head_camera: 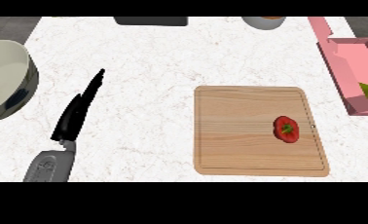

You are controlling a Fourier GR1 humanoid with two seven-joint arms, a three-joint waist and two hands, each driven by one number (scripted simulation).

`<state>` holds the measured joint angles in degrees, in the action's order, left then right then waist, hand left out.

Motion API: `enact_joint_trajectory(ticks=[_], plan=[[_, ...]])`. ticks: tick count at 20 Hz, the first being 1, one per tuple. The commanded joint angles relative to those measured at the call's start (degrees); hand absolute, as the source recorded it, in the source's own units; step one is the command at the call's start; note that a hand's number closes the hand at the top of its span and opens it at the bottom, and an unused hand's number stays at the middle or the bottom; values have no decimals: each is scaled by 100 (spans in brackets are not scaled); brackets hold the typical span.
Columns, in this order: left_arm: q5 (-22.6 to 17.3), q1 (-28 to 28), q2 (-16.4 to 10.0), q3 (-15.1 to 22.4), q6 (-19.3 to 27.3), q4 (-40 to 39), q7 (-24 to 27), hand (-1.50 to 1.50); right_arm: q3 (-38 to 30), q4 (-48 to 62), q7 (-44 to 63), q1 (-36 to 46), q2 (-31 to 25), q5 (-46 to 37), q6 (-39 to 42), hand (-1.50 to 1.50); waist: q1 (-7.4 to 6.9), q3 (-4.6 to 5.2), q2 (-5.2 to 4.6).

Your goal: Pick the pear from the cutting board and place it in the cardboard box

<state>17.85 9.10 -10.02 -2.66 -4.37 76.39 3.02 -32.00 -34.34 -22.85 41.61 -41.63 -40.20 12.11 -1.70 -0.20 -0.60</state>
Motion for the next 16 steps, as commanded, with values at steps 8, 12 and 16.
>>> enact_joint_trajectory(ticks=[8, 12, 16], plan=[[-16, -23, -115, -68, -60, 6, 165, 0, -1449, 1576, -153, 558, -551, 1331, 180, -150, -52, -4, -40], [8, 24, 21, 1, 1, 66, -10, 0, -1820, 1803, -631, 413, -896, 1635, 119, -150, -117, -20, -75], [-107, 267, -18, -122, -73, -81, -76, 0, -2112, 2004, -1153, 5, -1111, 1900, 308, -150, -40, -27, -91]])
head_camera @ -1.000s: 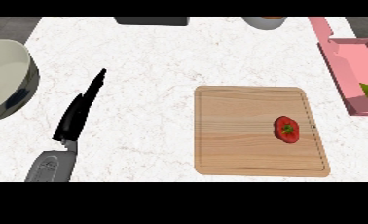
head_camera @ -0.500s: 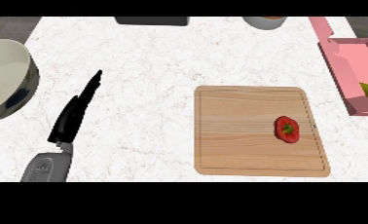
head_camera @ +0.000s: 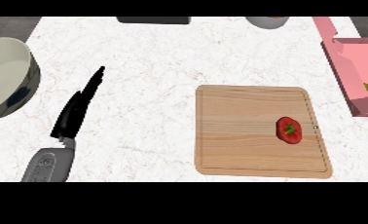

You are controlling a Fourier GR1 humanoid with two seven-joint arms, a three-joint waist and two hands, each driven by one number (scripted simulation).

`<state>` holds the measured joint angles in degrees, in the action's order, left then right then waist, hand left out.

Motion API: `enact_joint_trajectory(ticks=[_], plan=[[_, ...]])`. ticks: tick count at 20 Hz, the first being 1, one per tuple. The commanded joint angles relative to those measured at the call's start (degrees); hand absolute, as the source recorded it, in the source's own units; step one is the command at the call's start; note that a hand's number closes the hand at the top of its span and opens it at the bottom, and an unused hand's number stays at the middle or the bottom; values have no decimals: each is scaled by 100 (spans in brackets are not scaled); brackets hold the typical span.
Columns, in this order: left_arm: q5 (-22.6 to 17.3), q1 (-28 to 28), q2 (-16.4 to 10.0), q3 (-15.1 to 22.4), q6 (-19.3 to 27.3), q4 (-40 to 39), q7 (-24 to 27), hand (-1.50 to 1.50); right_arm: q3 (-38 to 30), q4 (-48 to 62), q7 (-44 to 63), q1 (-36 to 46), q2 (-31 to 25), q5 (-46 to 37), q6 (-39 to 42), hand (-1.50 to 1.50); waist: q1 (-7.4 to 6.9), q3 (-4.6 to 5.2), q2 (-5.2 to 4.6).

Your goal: Pick the pear from the cutting board and place it in the cardboard box

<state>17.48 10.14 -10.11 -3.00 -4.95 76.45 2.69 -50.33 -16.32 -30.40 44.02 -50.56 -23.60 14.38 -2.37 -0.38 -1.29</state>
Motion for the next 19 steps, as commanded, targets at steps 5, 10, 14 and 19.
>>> enact_joint_trajectory(ticks=[5, 10, 14, 19], plan=[[-6, 59, 0, -36, 19, 55, -134, 0, -596, 376, -803, -649, -460, 496, 124, -150, -4, -22, -16], [-35, -49, 28, 17, -52, -43, 99, 0, -770, 521, -946, -931, -654, 640, 251, -150, -14, -30, -40], [-47, -19, -83, -62, -67, 50, 76, 0, -762, 550, -1134, -1165, -707, 615, 307, -150, -67, -46, -56], [-52, -8, -7, -77, 5, -15, 98, 0, -652, 525, -1255, -1374, -995, 511, 604, -150, -32, -43, -47]])
